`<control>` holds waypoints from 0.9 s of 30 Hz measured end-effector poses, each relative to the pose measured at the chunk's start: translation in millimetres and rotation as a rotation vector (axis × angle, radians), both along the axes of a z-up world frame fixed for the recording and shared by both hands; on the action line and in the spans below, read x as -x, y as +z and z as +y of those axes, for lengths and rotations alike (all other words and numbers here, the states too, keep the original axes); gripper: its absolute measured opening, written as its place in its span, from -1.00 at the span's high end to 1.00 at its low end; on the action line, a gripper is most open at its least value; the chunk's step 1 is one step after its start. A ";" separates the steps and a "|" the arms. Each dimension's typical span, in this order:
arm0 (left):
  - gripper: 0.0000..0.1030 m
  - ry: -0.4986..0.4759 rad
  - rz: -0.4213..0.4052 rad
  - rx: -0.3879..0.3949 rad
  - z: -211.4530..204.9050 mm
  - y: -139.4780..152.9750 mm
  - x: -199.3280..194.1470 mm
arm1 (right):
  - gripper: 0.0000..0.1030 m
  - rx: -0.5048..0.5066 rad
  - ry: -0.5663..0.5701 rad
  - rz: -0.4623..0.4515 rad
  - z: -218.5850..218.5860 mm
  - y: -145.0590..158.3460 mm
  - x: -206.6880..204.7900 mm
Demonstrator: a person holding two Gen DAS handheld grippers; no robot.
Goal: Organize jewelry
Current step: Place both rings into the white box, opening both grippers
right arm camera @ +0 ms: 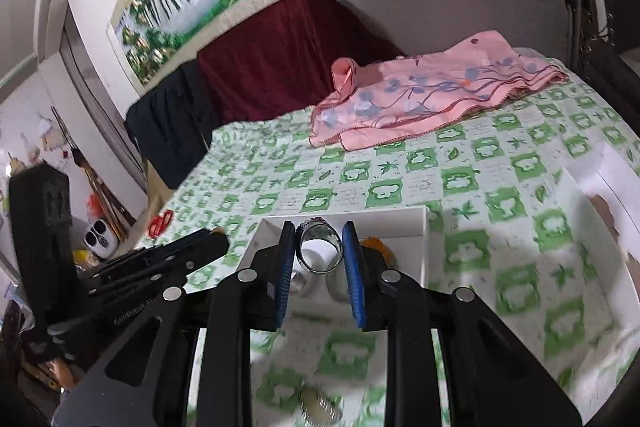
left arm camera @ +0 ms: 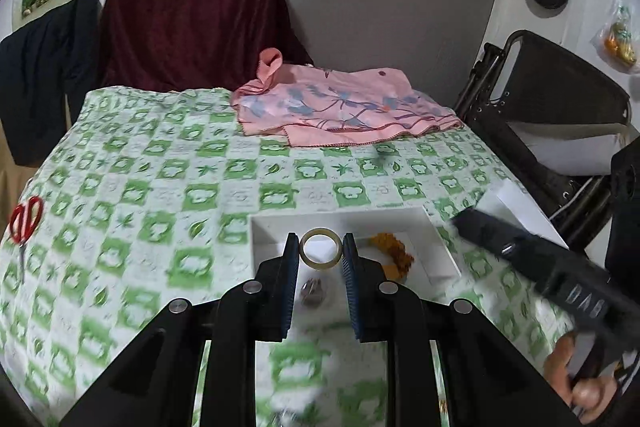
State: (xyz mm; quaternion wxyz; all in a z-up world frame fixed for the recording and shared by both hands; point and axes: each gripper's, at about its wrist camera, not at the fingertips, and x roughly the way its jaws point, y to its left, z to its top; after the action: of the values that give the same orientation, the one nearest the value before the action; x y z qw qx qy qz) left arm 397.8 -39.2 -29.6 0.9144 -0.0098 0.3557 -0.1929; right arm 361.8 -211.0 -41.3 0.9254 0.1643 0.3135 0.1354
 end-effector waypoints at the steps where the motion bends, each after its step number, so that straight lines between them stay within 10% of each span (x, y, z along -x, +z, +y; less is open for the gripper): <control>1: 0.57 0.003 0.009 -0.012 -4.6 -5.4 -6.7 | 0.55 0.011 0.002 0.024 3.0 -8.7 -9.0; 9: 0.54 0.001 0.114 -0.044 -11.6 -54.6 -37.2 | 0.54 0.036 0.015 0.118 9.7 -50.1 -41.7; 11: 0.28 -0.004 0.124 -0.017 -8.2 -59.3 -39.6 | 0.51 0.015 0.015 0.118 5.8 -53.6 -43.1; 27: -0.37 0.012 0.038 0.003 5.0 -46.1 -17.1 | 0.04 -0.015 -0.026 0.041 -9.2 -41.6 -13.8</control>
State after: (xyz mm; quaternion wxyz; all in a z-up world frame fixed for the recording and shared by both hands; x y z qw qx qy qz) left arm 414.9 -34.2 -75.7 0.9085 -0.0169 0.3729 -0.1878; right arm 375.6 -220.3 -82.9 0.9191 0.1781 0.3294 0.1223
